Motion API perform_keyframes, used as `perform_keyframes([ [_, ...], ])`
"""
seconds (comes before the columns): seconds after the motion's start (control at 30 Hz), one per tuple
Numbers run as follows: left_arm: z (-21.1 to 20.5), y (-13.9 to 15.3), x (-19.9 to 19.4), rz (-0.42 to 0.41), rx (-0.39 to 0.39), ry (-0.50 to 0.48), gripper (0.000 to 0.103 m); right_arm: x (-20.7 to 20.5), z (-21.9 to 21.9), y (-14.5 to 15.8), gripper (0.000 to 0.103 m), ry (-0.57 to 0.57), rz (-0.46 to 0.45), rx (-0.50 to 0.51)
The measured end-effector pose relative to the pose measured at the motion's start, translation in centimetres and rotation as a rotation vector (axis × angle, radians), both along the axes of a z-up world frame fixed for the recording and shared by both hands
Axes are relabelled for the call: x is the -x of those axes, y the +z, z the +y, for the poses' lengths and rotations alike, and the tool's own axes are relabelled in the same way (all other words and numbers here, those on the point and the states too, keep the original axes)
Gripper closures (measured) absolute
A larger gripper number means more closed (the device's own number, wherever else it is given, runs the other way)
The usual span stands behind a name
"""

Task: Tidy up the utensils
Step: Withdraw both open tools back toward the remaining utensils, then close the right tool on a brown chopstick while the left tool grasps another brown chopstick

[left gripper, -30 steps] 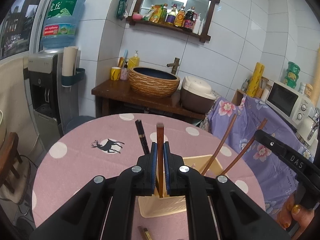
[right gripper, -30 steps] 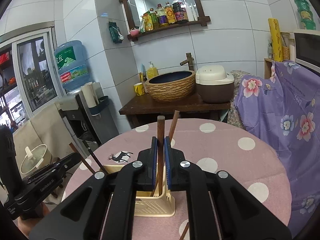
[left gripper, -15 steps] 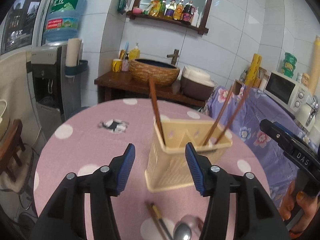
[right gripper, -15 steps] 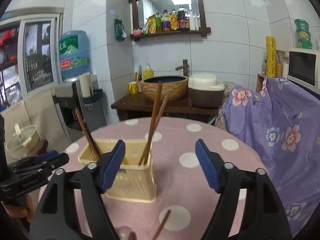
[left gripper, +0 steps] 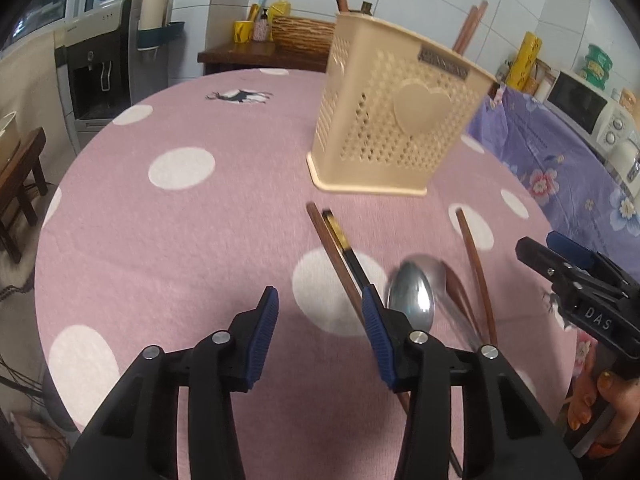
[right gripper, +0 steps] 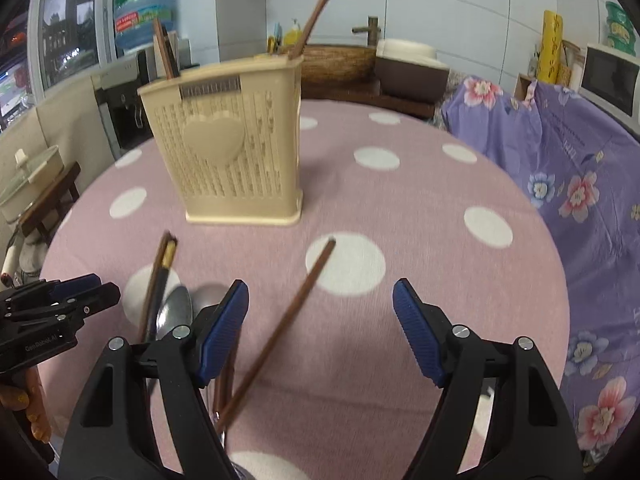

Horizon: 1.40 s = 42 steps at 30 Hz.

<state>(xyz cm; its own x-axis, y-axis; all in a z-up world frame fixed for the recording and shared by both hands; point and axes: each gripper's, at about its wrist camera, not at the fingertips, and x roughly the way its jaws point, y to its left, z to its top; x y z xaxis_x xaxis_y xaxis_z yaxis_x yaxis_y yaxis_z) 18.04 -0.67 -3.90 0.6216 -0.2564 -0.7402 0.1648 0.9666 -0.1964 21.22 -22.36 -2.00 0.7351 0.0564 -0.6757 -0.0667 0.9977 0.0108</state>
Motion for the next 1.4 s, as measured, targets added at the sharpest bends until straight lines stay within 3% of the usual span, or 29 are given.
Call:
perform_keyframes([
  [0.2,-0.6,-0.7,0.7,0.01,-0.009,-0.016,0.063,0.4,-0.5,-1.8,0.03,-0.023,0.094,-0.08],
  [0.3,-0.9,-0.7,1.0,0.004,-0.018,-0.022,0.063,0.5,-0.6,-2.4,0.043,-0.015,0.138,-0.153],
  [0.37,-1.1,-0.9,1.1,0.009,-0.013,-0.023,0.063,0.3,-0.6,-3.0,0.058,-0.01,0.172,-0.204],
  [0.47,-1.1,-1.0,1.2,0.01,-0.015,-0.026,0.063,-0.1,-0.6,-3.9,0.07,-0.008,0.217,-0.275],
  [0.57,-1.0,-1.1,1.2,0.012,-0.015,-0.026,0.063,-0.3,-0.2,-4.2,0.075,-0.001,0.243,-0.319],
  [0.87,-1.3,-1.2,1.3,0.017,-0.014,-0.027,0.063,-1.1,0.5,-4.4,0.09,-0.028,0.261,-0.298],
  [0.97,-1.4,-1.2,1.3,0.017,-0.015,-0.029,0.063,-1.1,0.4,-4.2,0.091,-0.016,0.261,-0.288],
  [1.17,-1.2,-1.2,1.4,0.019,-0.016,-0.026,0.063,-1.1,-2.8,-2.9,0.094,-0.006,0.24,-0.276],
  [1.3,-1.2,-1.2,1.4,0.02,-0.014,-0.024,0.063,-1.2,-4.9,-2.5,0.096,-0.047,0.225,-0.165],
  [1.4,-1.2,-1.2,1.3,0.022,-0.015,-0.023,0.063,-1.4,-6.3,-3.1,0.096,-0.055,0.241,-0.159],
])
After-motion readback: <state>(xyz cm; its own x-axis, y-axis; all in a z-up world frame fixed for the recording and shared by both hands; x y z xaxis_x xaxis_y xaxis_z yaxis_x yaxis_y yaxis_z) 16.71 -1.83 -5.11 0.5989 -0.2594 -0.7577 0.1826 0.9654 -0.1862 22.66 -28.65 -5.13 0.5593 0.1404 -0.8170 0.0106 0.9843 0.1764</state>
